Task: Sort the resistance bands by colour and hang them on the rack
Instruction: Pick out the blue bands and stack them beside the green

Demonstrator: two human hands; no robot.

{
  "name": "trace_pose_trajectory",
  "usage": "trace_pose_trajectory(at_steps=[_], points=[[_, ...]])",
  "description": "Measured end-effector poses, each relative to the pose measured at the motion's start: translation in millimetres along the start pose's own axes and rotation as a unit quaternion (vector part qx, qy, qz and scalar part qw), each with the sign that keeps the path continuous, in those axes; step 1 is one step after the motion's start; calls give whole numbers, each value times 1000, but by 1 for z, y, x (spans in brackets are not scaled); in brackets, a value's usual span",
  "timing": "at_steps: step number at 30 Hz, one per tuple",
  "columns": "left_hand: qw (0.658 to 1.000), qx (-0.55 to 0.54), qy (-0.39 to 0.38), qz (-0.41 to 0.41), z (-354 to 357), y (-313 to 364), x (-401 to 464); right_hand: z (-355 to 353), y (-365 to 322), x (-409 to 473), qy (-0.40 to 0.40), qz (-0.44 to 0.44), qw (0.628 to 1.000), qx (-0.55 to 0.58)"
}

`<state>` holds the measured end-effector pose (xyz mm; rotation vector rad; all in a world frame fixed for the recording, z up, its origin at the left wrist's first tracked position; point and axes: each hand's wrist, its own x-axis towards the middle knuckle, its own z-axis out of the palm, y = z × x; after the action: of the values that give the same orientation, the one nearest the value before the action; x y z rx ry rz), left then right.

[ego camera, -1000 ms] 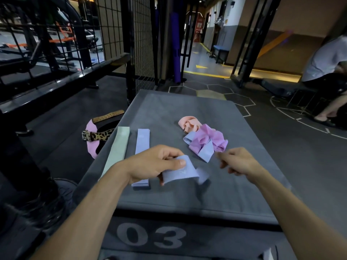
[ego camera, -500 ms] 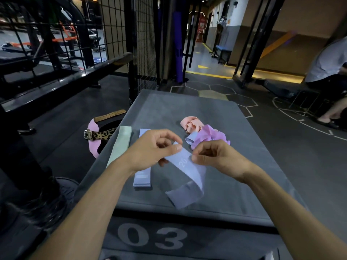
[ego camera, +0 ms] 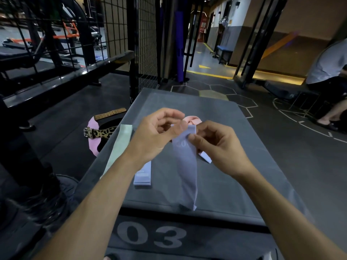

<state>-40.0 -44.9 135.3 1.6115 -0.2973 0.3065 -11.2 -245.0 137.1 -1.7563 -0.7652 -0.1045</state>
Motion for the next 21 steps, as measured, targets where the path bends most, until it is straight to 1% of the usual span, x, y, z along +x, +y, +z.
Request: trace_pose_trajectory(at_steps=[2, 5, 6, 8, 11, 14, 16, 18, 21], points=[[997, -9, -71, -43, -5, -3, -2, -1, -6, 4, 37, -25, 999, -12], [969, 33, -212, -123, -10, -21, -7, -3, -15, 15, 98, -42, 994, 7], [959, 58, -244, -136, -11, -30, -9, -4, -19, 19, 111, -45, 993, 19], [947, 97, -268, -150, -12, -46, -12, -5, -24, 29, 131, -48, 990, 27], [943, 130, -248, -180, -15, -57, -13, -5, -26, 47, 156, -46, 986, 31], [945, 162, -222, -180, -19, -62, -10, -4, -24, 64, 168, -40, 985, 24], [948, 150, -205, -190, -23, -66, -10, -2, -21, 76, 178, -39, 983, 22], [954, 133, -164, -211, -28, -71, -9, 0, -16, 89, 182, -35, 983, 15], [962, 135, -76, -225, -39, -77, -6, 5, -1, 110, 195, -19, 980, 21]])
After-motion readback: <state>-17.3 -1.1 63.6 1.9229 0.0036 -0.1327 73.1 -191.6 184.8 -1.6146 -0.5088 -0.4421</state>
